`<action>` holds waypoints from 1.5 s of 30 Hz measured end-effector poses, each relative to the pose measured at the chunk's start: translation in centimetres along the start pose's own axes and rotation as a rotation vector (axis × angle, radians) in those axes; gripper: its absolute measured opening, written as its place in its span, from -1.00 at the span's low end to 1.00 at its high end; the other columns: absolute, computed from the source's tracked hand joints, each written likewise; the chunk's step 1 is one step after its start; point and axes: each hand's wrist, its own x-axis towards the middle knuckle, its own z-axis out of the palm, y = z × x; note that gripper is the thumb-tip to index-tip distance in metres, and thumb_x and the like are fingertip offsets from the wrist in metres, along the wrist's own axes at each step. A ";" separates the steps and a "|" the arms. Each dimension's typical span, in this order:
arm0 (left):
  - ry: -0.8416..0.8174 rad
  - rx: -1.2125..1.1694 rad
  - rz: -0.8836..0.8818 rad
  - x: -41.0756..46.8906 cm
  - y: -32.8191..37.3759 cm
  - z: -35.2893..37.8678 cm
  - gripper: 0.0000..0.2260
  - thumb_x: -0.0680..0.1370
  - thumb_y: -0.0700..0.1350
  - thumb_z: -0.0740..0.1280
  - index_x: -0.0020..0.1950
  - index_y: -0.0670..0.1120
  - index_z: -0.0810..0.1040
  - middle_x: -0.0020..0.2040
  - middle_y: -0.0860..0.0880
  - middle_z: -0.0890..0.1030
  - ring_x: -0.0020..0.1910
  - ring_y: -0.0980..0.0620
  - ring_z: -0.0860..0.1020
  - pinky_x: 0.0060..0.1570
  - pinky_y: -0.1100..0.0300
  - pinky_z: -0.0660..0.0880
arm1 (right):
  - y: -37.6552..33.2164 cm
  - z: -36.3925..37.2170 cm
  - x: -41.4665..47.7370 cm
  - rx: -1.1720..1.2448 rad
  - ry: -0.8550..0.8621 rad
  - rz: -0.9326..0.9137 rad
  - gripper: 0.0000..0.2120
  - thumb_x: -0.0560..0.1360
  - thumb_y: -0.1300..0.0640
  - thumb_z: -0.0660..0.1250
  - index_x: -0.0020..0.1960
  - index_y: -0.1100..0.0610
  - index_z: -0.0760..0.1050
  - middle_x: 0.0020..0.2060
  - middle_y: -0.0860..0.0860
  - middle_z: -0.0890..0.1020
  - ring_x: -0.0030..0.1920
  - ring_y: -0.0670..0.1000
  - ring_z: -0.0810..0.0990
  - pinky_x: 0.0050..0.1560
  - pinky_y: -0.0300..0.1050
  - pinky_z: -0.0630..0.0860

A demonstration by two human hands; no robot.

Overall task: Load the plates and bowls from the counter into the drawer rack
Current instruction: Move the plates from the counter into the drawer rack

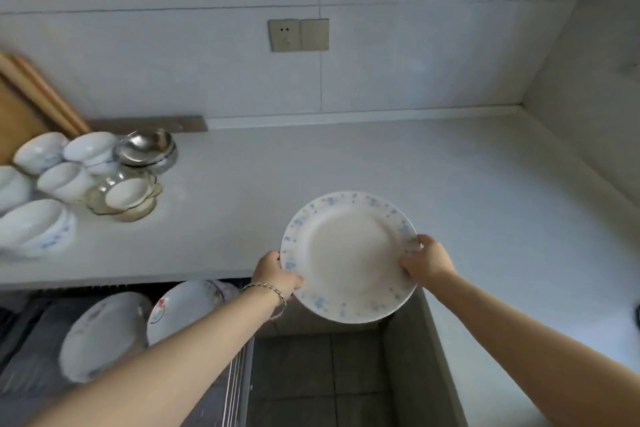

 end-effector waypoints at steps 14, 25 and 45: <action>0.163 -0.102 -0.172 -4.2 -21.8 -25.3 -0.60 0.38 -0.40 0.36 0.20 -0.22 0.48 0.14 -0.15 0.59 0.12 -0.16 0.57 0.04 -0.06 0.60 | -8.2 26.3 -17.0 -0.016 -0.234 -0.078 -0.70 0.40 0.37 0.23 0.13 0.35 0.49 -0.15 0.17 0.55 -0.02 0.22 0.58 0.01 0.04 0.53; 0.160 -0.009 -0.316 0.7 -33.6 -39.5 -0.75 0.38 -0.41 0.37 -0.01 -0.18 0.48 0.13 -0.18 0.59 0.11 -0.21 0.59 -0.01 -0.11 0.61 | -12.4 45.3 -20.9 0.007 -0.404 0.042 -0.63 0.37 0.35 0.23 0.17 0.29 0.48 -0.15 0.17 0.57 -0.13 0.17 0.56 -0.10 -0.01 0.53; -0.017 0.371 -0.414 31.6 -46.1 -44.4 -0.64 0.39 -0.32 0.36 0.17 -0.17 0.48 0.15 -0.13 0.59 0.13 -0.13 0.58 0.15 0.07 0.55 | -16.0 70.4 -7.7 0.022 -0.220 0.362 -0.62 0.44 0.29 0.22 0.25 0.24 0.44 0.12 0.20 0.58 -0.06 0.13 0.49 -0.11 -0.12 0.38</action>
